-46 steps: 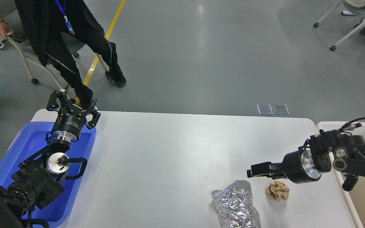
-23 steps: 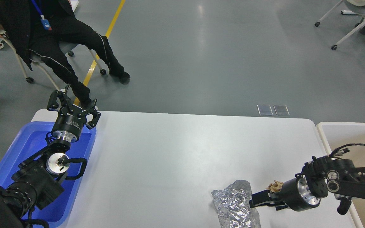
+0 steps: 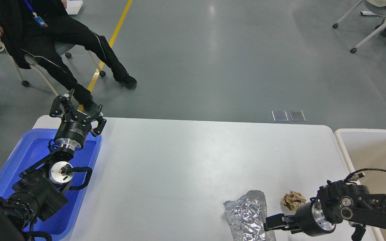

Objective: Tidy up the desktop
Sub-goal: 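Swing the right gripper down toward the silver foil wrapper, then close the right gripper on the silver foil wrapper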

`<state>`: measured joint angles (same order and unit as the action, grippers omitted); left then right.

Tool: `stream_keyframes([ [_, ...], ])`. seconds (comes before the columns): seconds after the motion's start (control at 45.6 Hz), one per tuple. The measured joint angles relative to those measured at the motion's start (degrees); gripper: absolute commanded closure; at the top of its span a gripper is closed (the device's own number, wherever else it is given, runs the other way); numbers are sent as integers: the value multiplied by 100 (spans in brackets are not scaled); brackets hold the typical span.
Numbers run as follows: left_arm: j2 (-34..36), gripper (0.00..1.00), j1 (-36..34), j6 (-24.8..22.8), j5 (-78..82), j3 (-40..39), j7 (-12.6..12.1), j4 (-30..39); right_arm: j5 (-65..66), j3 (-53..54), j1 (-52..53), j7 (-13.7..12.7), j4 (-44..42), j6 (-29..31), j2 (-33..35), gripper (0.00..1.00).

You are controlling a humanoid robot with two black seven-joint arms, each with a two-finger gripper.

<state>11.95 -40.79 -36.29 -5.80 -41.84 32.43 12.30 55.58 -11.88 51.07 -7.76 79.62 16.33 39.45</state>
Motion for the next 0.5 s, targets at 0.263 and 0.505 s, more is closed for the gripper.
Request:
stream_keyframes([
  [0.263, 0, 0, 0, 1, 0, 1, 0, 0, 136, 195, -182, 2, -272, -117, -314, 18],
  [0.505, 0, 0, 0, 1, 0, 1, 0, 0, 269, 195, -247, 35, -437, -122, -493, 90],
])
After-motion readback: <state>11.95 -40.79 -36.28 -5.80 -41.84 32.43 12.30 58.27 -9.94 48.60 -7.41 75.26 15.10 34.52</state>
